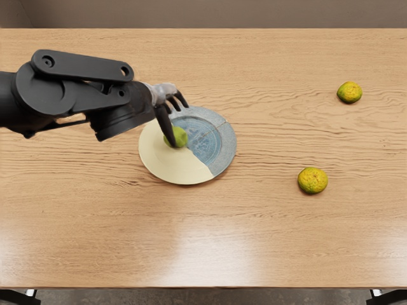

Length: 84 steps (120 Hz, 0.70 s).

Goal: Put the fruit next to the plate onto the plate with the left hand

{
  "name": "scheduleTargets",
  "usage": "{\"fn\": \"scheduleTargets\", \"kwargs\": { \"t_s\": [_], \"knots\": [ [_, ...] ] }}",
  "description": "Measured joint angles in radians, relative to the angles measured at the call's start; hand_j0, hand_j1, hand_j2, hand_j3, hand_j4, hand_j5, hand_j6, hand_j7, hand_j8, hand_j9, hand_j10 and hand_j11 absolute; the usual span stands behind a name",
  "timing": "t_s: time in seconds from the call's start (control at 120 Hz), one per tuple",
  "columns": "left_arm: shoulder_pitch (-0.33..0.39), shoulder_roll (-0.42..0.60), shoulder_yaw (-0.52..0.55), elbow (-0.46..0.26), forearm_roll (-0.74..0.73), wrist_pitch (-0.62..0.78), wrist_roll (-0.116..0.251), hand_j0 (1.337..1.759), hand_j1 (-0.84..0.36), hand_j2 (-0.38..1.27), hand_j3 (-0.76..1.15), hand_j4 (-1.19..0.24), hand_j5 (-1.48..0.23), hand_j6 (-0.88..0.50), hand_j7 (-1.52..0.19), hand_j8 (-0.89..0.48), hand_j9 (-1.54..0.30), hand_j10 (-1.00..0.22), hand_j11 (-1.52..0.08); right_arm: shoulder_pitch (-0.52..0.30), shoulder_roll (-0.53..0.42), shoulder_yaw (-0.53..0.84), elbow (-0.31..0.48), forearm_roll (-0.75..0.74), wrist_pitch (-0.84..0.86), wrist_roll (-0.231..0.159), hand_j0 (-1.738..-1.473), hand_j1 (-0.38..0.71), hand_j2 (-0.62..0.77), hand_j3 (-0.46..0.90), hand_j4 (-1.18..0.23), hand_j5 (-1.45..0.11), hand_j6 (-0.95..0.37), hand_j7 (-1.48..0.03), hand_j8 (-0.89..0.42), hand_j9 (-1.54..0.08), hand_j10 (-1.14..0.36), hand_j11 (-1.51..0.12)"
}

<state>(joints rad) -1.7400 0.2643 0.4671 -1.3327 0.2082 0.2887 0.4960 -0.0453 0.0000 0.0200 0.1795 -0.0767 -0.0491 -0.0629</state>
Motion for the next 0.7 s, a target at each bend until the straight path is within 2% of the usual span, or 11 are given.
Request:
{"fn": "scheduleTargets", "kwargs": {
  "t_s": [0.092,0.208,0.35,0.375,0.458,0.617,0.7],
  "knots": [
    [0.024,0.098,-0.07,-0.024,-0.004,-0.047,-0.012,1.658,0.0,0.07,0.0,-0.3,-0.39,-0.28,-0.39,-0.28,-0.39,-0.29,-0.39,0.0,0.0,0.0,0.0,0.0,0.0,0.0,-1.658,-0.32,-0.01,0.0,-0.03,-0.03,-0.03,-0.03,-0.03,-0.03,-0.03,-0.03],
    [0.136,0.235,-0.199,-0.044,-0.014,-0.199,-0.02,1.658,0.01,0.06,0.0,-0.28,-0.37,-0.27,-0.37,-0.27,-0.37,-0.28,-0.37,0.0,0.0,0.0,0.0,0.0,0.0,0.0,-1.658,-0.32,-0.01,0.0,-0.03,-0.03,-0.03,-0.03,-0.03,-0.03,-0.03,-0.03],
    [0.219,0.404,-0.338,-0.048,-0.056,-0.413,-0.035,1.658,0.03,0.06,0.0,-0.27,-0.36,-0.27,-0.35,-0.27,-0.35,-0.27,-0.35,0.0,0.0,0.0,0.0,0.0,0.0,0.0,-1.658,-0.32,-0.01,0.0,-0.03,-0.03,-0.03,-0.03,-0.03,-0.03,-0.03,-0.03],
    [0.251,0.429,-0.361,-0.047,-0.068,-0.449,-0.037,1.658,0.03,0.06,0.0,-0.27,-0.35,-0.27,-0.35,-0.27,-0.35,-0.27,-0.35,0.0,0.0,0.0,0.0,0.0,0.0,0.0,-1.658,-0.32,-0.01,0.0,-0.03,-0.03,-0.03,-0.03,-0.03,-0.03,-0.03,-0.03],
    [0.383,0.454,-0.46,-0.036,-0.106,-0.564,-0.041,1.658,0.03,0.06,0.0,-0.27,-0.35,-0.26,-0.35,-0.26,-0.35,-0.26,-0.35,0.0,0.0,0.0,0.0,0.0,0.0,0.0,-1.658,-0.32,-0.01,0.0,-0.03,-0.03,-0.03,-0.03,-0.03,-0.03,-0.03,-0.03],
    [0.524,0.516,-0.615,0.013,-0.153,-0.738,-0.044,1.658,0.04,0.05,0.0,-0.26,-0.34,-0.26,-0.34,-0.26,-0.34,-0.26,-0.34,0.0,0.0,0.0,0.0,0.0,0.0,0.0,-1.658,-0.32,-0.01,0.0,-0.03,-0.03,-0.03,-0.03,-0.03,-0.03,-0.03,-0.03],
    [0.606,0.526,-0.694,0.061,-0.162,-0.82,-0.044,1.658,0.04,0.05,0.0,-0.26,-0.33,-0.26,-0.33,-0.26,-0.33,-0.26,-0.33,0.0,0.0,0.0,0.0,0.0,0.0,0.0,-1.658,-0.32,-0.01,0.0,-0.03,-0.03,-0.03,-0.03,-0.03,-0.03,-0.03,-0.03]
  ]
}}
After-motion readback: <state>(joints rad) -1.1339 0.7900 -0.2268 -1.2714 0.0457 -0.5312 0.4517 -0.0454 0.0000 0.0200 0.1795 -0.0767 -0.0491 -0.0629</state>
